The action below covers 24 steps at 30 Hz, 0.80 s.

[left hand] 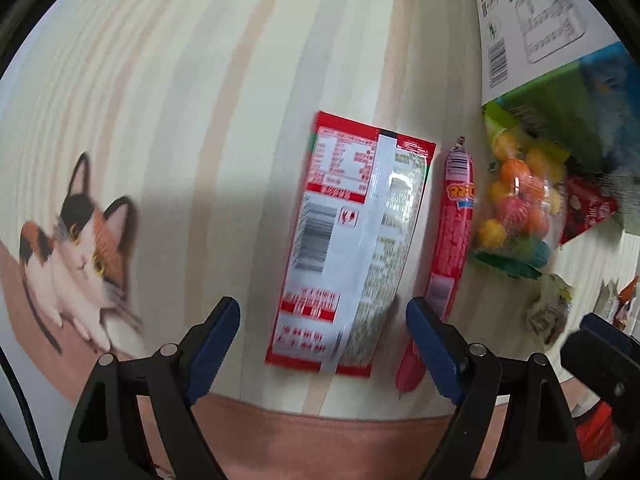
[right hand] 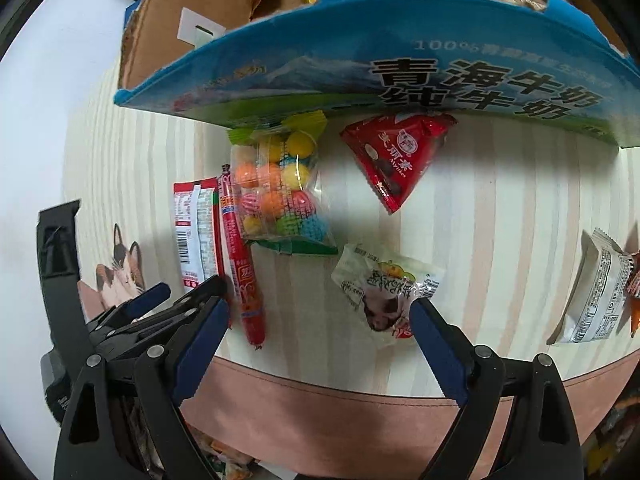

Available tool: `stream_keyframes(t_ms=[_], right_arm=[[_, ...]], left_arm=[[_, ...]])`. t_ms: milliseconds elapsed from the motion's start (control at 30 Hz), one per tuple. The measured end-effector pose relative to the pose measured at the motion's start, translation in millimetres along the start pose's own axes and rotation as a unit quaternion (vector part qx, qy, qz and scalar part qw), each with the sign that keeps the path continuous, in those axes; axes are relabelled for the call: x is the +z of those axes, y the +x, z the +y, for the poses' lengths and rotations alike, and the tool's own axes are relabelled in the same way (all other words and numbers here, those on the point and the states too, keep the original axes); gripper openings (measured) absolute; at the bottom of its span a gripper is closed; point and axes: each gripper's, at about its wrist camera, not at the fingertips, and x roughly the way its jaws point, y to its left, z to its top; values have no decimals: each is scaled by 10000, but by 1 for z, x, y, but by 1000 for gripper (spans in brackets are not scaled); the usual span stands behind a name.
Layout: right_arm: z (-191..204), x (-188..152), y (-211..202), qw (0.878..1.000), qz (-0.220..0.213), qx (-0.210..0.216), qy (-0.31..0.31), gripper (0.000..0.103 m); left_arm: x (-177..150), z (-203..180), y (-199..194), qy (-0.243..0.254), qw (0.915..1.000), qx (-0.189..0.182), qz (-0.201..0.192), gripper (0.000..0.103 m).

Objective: Organize snacks
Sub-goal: 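Grasp the red-white packet with the left tool while the right tool grasps the red sausage stick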

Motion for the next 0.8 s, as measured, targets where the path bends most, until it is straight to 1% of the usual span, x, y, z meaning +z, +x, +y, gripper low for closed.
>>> stream_keyframes(t_ms=[33, 67, 100, 133, 167, 200, 300, 367, 500, 567, 633, 667, 733, 800], right_arm=[[0, 0, 0, 10000, -5, -20, 2, 94], [2, 0, 1, 10000, -14, -41, -2, 94], [0, 1, -3, 10000, -22, -46, -12, 94], [1, 1, -2, 10000, -30, -53, -21, 94], [1, 1, -4, 10000, -36, -60, -32, 94], [3, 2, -4, 10000, -38, -58, -49, 94], [11, 3, -3, 9999, 0, -14, -104, 94], [19, 2, 2, 9998, 42, 17, -180, 92], [42, 3, 19, 9992, 182, 74, -351, 91], [53, 5, 29, 9988, 238, 82, -411, 87], [64, 8, 41, 9984, 332, 45, -461, 75], [70, 10, 49, 9980, 394, 15, -484, 72], [79, 11, 59, 9974, 468, -48, -538, 61], [87, 13, 67, 9971, 479, -189, -560, 56]], left_arm=[[2, -3, 3, 63, 10000, 61, -12, 85], [3, -5, 5, 103, 9998, 73, -121, 84], [3, -6, 2, 134, 9995, 78, -258, 79], [2, -8, -1, 151, 9993, 74, -346, 67], [4, -8, -3, 168, 9991, 73, -374, 60], [2, -9, -5, 209, 9990, 112, -386, 51], [-7, -5, -4, 175, 9992, 86, -346, 49], [-19, 1, -4, 74, 9994, 87, -325, 49], [-40, 19, -2, -221, 9994, 71, -259, 48], [-50, 29, 1, -399, 9989, 80, -222, 48], [-58, 37, 5, -534, 9984, 61, -173, 48], [-61, 40, 6, -589, 9981, 43, -171, 48], [-63, 44, 7, -643, 9978, 23, -153, 49], [-64, 49, 7, -668, 9977, -21, -132, 51]])
